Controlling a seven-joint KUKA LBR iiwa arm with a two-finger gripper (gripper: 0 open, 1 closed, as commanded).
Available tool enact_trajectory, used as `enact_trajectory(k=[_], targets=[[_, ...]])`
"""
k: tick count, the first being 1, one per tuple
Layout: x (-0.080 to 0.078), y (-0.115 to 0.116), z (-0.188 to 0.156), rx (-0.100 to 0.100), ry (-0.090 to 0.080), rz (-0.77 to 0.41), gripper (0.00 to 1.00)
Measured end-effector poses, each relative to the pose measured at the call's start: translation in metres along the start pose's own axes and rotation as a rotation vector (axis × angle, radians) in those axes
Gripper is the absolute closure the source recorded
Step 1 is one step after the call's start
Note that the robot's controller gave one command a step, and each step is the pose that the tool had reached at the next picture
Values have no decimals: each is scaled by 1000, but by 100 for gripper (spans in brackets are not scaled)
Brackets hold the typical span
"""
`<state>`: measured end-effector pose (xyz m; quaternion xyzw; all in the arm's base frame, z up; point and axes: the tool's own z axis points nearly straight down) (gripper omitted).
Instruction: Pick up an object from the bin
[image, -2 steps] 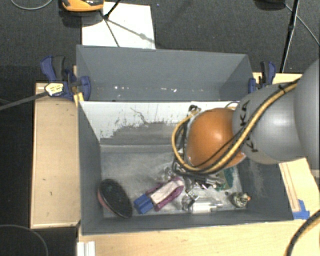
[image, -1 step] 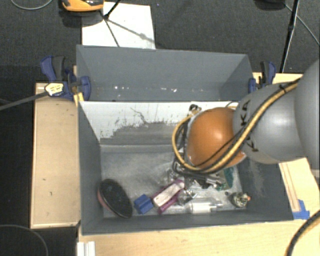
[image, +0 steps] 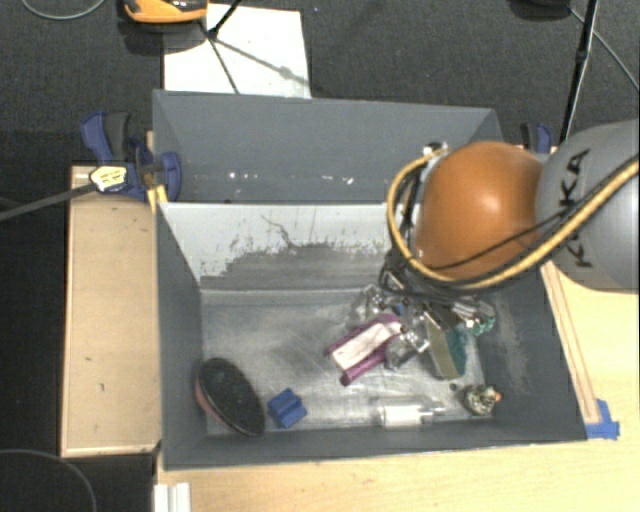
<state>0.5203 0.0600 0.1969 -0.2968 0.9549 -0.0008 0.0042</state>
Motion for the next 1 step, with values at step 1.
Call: enact_trajectory(k=[1], targets=[[-32, -3, -119, 1, -4, -139, 100]])
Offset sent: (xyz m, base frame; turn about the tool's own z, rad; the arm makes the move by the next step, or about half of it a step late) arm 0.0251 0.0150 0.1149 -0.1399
